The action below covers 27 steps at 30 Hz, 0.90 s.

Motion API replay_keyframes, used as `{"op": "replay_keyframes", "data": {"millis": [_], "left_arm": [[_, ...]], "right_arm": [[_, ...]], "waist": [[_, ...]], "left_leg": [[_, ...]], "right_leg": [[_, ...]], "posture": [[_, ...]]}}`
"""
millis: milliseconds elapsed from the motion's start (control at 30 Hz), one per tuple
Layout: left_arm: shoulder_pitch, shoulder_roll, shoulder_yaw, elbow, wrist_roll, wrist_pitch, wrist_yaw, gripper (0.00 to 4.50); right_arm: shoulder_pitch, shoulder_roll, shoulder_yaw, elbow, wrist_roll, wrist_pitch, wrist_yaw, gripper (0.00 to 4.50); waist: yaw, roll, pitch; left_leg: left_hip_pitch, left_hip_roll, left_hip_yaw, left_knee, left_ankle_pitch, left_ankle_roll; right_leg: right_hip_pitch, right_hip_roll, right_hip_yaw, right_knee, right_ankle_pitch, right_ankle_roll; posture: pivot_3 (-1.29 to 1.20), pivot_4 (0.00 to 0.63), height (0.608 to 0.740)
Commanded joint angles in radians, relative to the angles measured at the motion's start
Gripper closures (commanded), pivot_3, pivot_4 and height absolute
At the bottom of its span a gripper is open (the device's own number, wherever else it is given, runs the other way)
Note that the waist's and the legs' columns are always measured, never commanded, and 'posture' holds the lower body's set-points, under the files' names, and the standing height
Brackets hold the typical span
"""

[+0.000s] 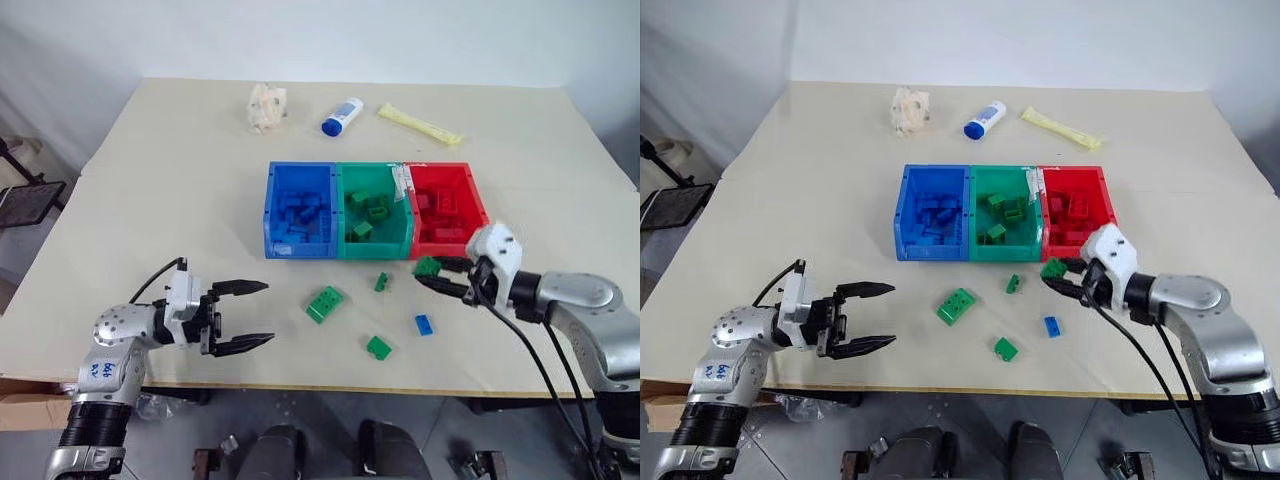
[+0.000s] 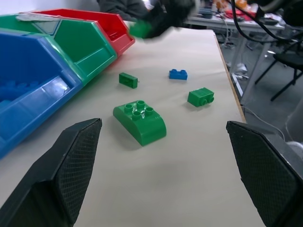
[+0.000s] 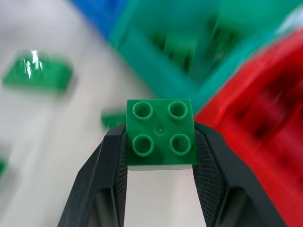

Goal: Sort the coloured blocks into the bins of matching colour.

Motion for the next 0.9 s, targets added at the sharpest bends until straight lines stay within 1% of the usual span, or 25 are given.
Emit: {"op": "replay_keyframes", "data": {"millis": [33,100,167,233,267,300,367,433,467,567,700,800,833,900], "left_arm": [[-0.025,-0.02,-0.019,0.03,0.024,-0.055,-0.011,0.0],[-0.04,-0.029,-0.029,0.051,0.035,-0.072,-0.015,0.0],[-0.048,-0.034,-0.033,0.063,0.039,-0.083,-0.017,0.0],[-0.056,-0.038,-0.036,0.065,0.04,-0.087,-0.012,0.0],[-0.059,-0.039,-0.038,0.064,0.04,-0.087,-0.01,0.0],[-0.063,-0.04,-0.038,0.065,0.04,-0.089,-0.008,0.0],[-0.067,-0.039,-0.037,0.07,0.042,-0.093,-0.008,0.0],[-0.071,-0.038,-0.037,0.076,0.042,-0.096,-0.01,0.0],[-0.073,-0.037,-0.036,0.077,0.042,-0.097,-0.011,0.0],[-0.085,-0.037,-0.036,0.092,0.043,-0.102,-0.014,0.0],[-0.103,-0.036,-0.039,0.116,0.042,-0.108,-0.026,0.0],[-0.116,-0.035,-0.04,0.137,0.042,-0.114,-0.035,0.0],[-0.121,-0.034,-0.04,0.15,0.043,-0.118,-0.042,0.0],[-0.135,-0.031,-0.04,0.183,0.044,-0.128,-0.06,0.0]], "right_arm": [[-0.139,0.05,0.032,0.079,-0.019,-0.019,-0.034,3.01],[-0.22,0.096,0.063,0.172,-0.054,-0.066,-0.044,3.01],[-0.267,0.121,0.086,0.236,-0.083,-0.099,-0.045,3.01],[-0.325,0.159,0.11,0.318,-0.113,-0.152,-0.05,2.29],[-0.356,0.179,0.12,0.359,-0.126,-0.175,-0.055,2.07],[-0.373,0.192,0.127,0.384,-0.134,-0.196,-0.052,1.72],[-0.39,0.205,0.131,0.415,-0.149,-0.226,-0.046,1.11],[-0.392,0.207,0.131,0.428,-0.157,-0.244,-0.04,0.38],[-0.39,0.205,0.129,0.426,-0.158,-0.247,-0.037,0.08],[-0.367,0.185,0.116,0.387,-0.145,-0.243,-0.017,0.03],[-0.22,0.086,0.047,0.206,-0.055,-0.22,0.09,0.03],[-0.12,0.02,-0.002,0.132,-0.005,-0.207,0.147,0.03],[-0.066,-0.013,-0.033,0.103,0.011,-0.208,0.171,0.03],[0.094,-0.098,-0.134,0.027,0.047,-0.191,0.231,0.03]], "waist": [[-0.004,0.0,0.0],[-0.01,0.0,0.0],[-0.014,0.0,0.0],[-0.016,0.0,0.0],[-0.019,0.0,0.0],[-0.021,0.0,0.0],[-0.02,0.0,0.0],[-0.02,0.0,0.0],[-0.02,0.0,0.0],[-0.021,0.0,0.0],[-0.009,0.0,0.0],[-0.007,0.0,0.0],[-0.005,0.0,0.0],[0.007,0.0,0.0]], "left_leg": [[0.0,0.0,0.0,0.0,0.0,0.0],[0.0,0.0,0.0,0.0,0.0,0.0],[-0.001,-0.001,0.0,0.0,0.0,0.0],[-0.001,-0.001,-0.001,0.0,0.0,0.0],[-0.002,-0.002,0.0,0.0,0.0,0.0],[-0.003,-0.004,0.0,0.0,0.0,0.001],[-0.003,-0.005,0.002,0.0,0.001,0.002],[-0.003,-0.005,0.002,0.0,0.001,0.002],[-0.003,-0.005,0.002,0.0,0.001,0.002],[-0.004,-0.005,0.004,0.0,0.001,0.002],[-0.005,-0.005,0.002,0.0,0.001,0.002],[-0.006,-0.005,0.005,0.0,0.001,0.003],[-0.006,-0.005,0.006,0.0,0.001,0.003],[-0.006,-0.005,0.006,0.0,0.001,0.003]], "right_leg": [[0.0,0.0,0.0,0.0,0.0,0.0],[-0.001,0.0,0.0,0.001,0.0,0.0],[-0.002,0.001,0.0,0.002,0.0,0.0],[-0.003,0.001,-0.001,0.004,0.0,0.0],[-0.005,0.001,-0.001,0.006,0.0,0.0],[-0.006,0.001,-0.001,0.007,0.0,0.0],[-0.008,0.0,-0.002,0.01,0.0,0.0],[-0.009,0.0,-0.002,0.011,0.0,0.0],[-0.009,0.0,-0.002,0.011,0.0,0.0],[-0.01,0.001,-0.002,0.011,0.0,0.0],[-0.011,0.0,-0.002,0.012,0.0,0.0],[-0.012,0.0,-0.002,0.011,0.0,0.001],[-0.012,0.0,-0.002,0.011,0.0,0.001],[-0.012,0.0,-0.003,0.011,0.0,0.001]], "posture": [[0.0,0.15,0.74],[0.0,0.15,0.74],[0.0,0.15,0.74],[0.0,0.15,0.74],[0.0,0.15,0.74],[0.0,0.15,0.74],[0.0,0.15,0.74],[0.0,0.15,0.74],[0.0,0.15,0.74],[0.0,0.15,0.74],[0.0,0.15,0.74],[0.0,0.15,0.74],[0.0,0.15,0.74],[0.0,0.15,0.74]]}}
